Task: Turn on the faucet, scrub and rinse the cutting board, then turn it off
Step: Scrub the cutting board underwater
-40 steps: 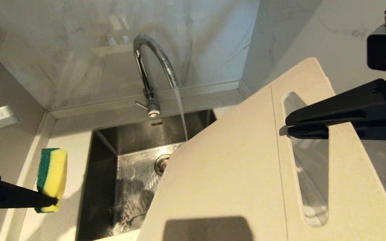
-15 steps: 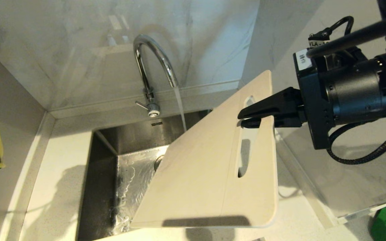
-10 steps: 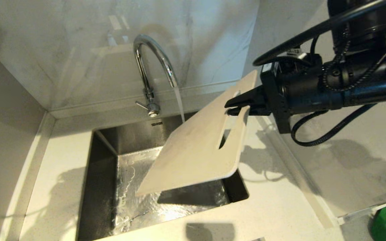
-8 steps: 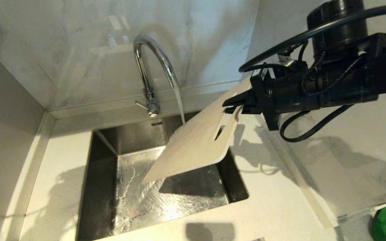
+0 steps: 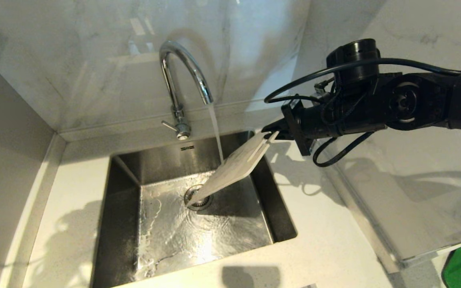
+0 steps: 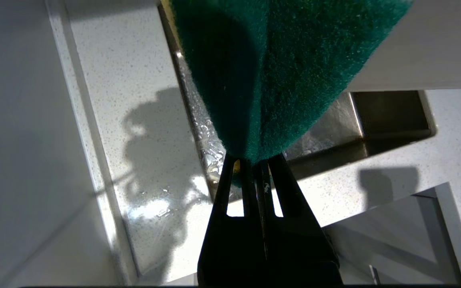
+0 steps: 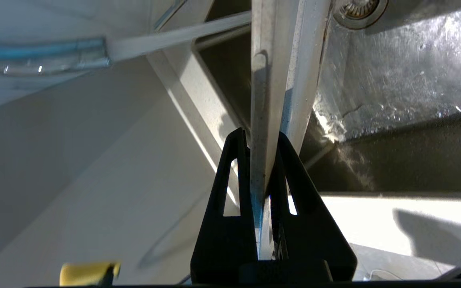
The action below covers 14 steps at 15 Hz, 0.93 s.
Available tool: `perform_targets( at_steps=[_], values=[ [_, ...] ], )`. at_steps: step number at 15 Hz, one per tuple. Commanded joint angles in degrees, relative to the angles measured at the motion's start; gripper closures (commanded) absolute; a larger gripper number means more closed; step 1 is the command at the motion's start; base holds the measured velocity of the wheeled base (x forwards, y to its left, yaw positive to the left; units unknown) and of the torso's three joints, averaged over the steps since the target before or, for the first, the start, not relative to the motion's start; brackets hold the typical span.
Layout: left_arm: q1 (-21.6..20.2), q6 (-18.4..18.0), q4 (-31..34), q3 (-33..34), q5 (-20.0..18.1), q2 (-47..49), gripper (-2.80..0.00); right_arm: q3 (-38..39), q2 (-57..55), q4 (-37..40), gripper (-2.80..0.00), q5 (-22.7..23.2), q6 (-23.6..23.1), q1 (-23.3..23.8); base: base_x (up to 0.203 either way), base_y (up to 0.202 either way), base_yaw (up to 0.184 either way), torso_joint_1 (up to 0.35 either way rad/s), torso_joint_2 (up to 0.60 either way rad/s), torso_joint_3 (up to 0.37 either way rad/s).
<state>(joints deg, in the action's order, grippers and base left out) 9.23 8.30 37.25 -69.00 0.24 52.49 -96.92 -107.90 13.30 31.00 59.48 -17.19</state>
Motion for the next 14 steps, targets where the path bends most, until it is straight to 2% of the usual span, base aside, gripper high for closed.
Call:
perform_targets(
  at_steps=[1, 6, 10, 14],
  values=[
    [0.0, 0.1, 2.1, -0.3, 0.0, -2.6, 0.00, -1.4, -2.1, -0.1, 0.00, 0.2, 0.4, 0.1, 0.000, 0.000, 0.000, 0.000, 0.00, 0.000],
    [0.0, 0.1, 2.5, -0.3, 0.0, -3.0, 0.00, -3.6, -4.1, -0.2, 0.00, 0.1, 0.6, 0.1, 0.000, 0.000, 0.000, 0.000, 0.00, 0.000],
    [0.0, 0.1, 2.5, 0.3, -0.1, -2.9, 0.00, -5.8, -6.7, -2.3, 0.00, -2.3, 0.9, 0.1, 0.000, 0.000, 0.000, 0.000, 0.00, 0.000],
    [0.0, 0.1, 2.3, 0.2, -0.5, -1.9, 0.00, -6.1, -2.1, -0.8, 0.00, -2.4, 1.5, 0.1, 0.000, 0.000, 0.000, 0.000, 0.00, 0.000]
  ],
)
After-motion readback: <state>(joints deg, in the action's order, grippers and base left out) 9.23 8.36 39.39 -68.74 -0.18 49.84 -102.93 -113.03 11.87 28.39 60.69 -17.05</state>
